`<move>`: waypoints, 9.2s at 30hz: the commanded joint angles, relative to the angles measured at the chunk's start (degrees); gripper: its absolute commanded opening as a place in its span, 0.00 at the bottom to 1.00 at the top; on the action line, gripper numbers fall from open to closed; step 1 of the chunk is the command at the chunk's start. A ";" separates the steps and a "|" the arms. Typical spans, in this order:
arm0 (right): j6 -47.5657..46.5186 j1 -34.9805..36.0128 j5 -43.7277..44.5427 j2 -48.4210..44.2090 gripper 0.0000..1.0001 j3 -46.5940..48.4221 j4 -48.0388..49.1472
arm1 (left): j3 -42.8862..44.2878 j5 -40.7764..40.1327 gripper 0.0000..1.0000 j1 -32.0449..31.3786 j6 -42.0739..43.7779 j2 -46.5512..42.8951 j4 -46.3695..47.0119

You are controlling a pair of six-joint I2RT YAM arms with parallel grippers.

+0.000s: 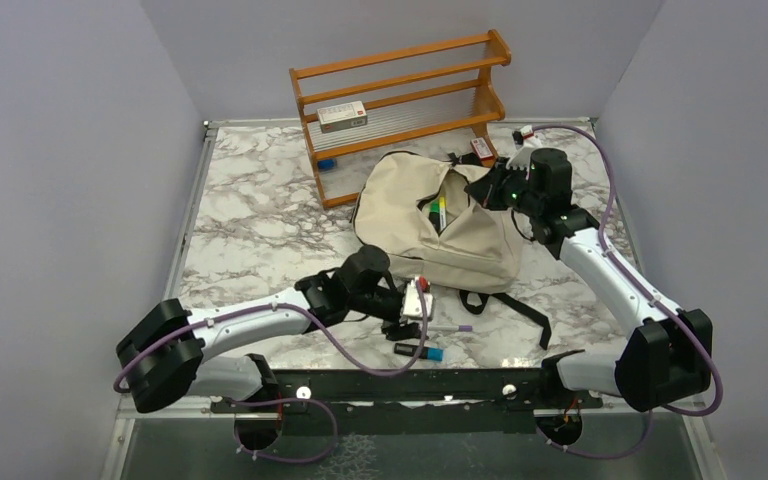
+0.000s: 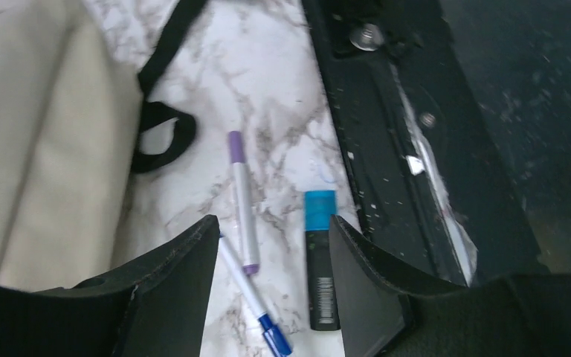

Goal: Pack the student bag
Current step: Pick up the stationery from the center of the board, then place the stationery in the student bag, then pick up the stationery from the center of the board, then place the stationery in the student bag.

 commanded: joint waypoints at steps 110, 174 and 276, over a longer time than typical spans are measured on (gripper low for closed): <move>0.88 0.24 -4.34 -6.42 0.01 -2.49 3.44 | 62.35 -14.12 0.00 17.24 -45.58 39.13 -32.38; -4.51 0.24 2.59 -6.43 0.01 1.46 -2.93 | 4.29 10.48 0.66 15.40 -2.03 -6.27 7.18; -5.91 0.24 4.67 -8.52 0.01 -2.19 0.06 | 11.70 -12.22 0.00 10.17 -22.82 3.08 3.93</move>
